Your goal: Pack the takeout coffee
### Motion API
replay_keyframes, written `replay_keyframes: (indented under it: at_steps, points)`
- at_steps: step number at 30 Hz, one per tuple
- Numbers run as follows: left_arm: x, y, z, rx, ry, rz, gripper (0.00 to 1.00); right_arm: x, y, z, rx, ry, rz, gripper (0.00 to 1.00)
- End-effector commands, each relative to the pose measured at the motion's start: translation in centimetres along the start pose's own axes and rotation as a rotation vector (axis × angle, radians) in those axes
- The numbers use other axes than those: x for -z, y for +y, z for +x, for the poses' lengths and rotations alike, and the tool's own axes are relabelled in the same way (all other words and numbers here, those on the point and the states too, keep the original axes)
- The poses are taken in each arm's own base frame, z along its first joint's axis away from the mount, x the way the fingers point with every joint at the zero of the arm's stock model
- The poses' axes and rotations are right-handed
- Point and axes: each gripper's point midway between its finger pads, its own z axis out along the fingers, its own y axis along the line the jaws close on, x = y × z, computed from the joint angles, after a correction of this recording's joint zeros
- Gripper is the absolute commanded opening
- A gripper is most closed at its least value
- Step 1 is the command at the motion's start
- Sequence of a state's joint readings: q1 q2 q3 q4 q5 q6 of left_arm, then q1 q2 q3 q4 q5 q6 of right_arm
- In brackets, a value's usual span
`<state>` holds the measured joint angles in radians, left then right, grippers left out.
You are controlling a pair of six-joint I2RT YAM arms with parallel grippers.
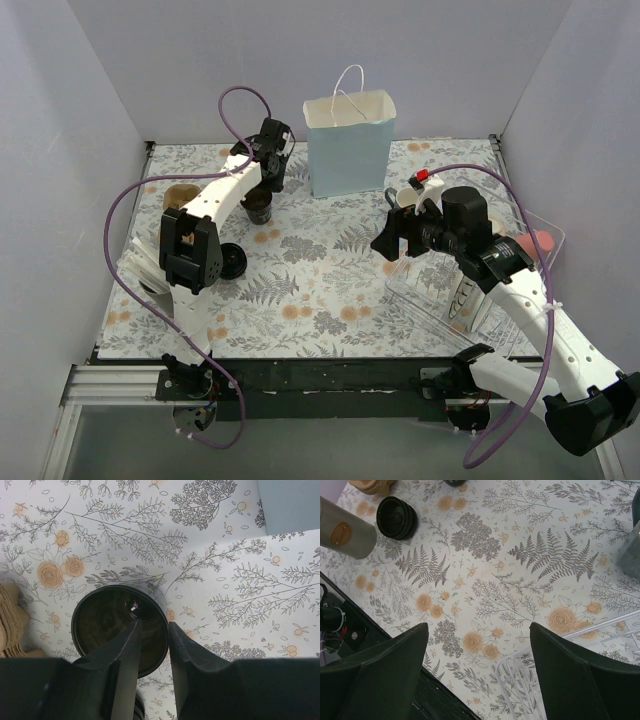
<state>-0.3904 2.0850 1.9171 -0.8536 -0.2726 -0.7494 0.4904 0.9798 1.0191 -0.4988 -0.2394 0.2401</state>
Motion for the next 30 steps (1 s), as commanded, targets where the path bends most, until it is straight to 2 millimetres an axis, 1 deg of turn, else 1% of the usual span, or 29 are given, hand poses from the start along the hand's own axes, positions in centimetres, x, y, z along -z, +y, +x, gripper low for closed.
replay_keyframes:
  at_steps: [1, 4, 10, 13, 16, 21, 27, 29, 30]
  points:
    - [2.9, 0.4, -1.4, 0.025, -0.064, 0.009, 0.27, 0.5, 0.7, -1.5, 0.007, -0.045, -0.025, 0.90]
    - [2.4, 0.2, -0.7, 0.020, -0.047, 0.011, 0.26, 0.6, 0.7, -1.6, 0.006, -0.047, -0.024, 0.90]
    - [1.9, 0.1, -0.4, 0.022, -0.041, 0.011, 0.24, 0.6, 0.8, -1.7, 0.008, -0.049, -0.022, 0.90]
    - [1.9, 0.1, -0.5, 0.021, -0.046, 0.011, 0.20, 0.6, 0.7, -1.6, 0.007, -0.047, -0.021, 0.90]
    - [2.0, 0.1, -0.6, 0.022, -0.051, 0.013, 0.15, 0.6, 0.7, -1.5, 0.007, -0.044, -0.021, 0.90]
    - [2.3, 0.0, -1.0, 0.021, -0.059, 0.017, 0.00, 0.5, 0.7, -1.5, 0.007, -0.043, -0.021, 0.90]
    - [2.9, -0.1, -1.4, 0.027, -0.061, 0.033, 0.00, 0.6, 0.7, -1.7, 0.008, -0.045, -0.020, 0.90]
    - [3.6, 0.3, -2.3, 0.036, -0.082, 0.019, 0.00, 0.6, 0.6, -1.6, 0.008, -0.042, -0.018, 0.90]
    - [4.3, 0.5, -2.9, 0.044, -0.102, 0.013, 0.00, 0.6, 0.7, -1.6, 0.009, -0.043, -0.020, 0.89]
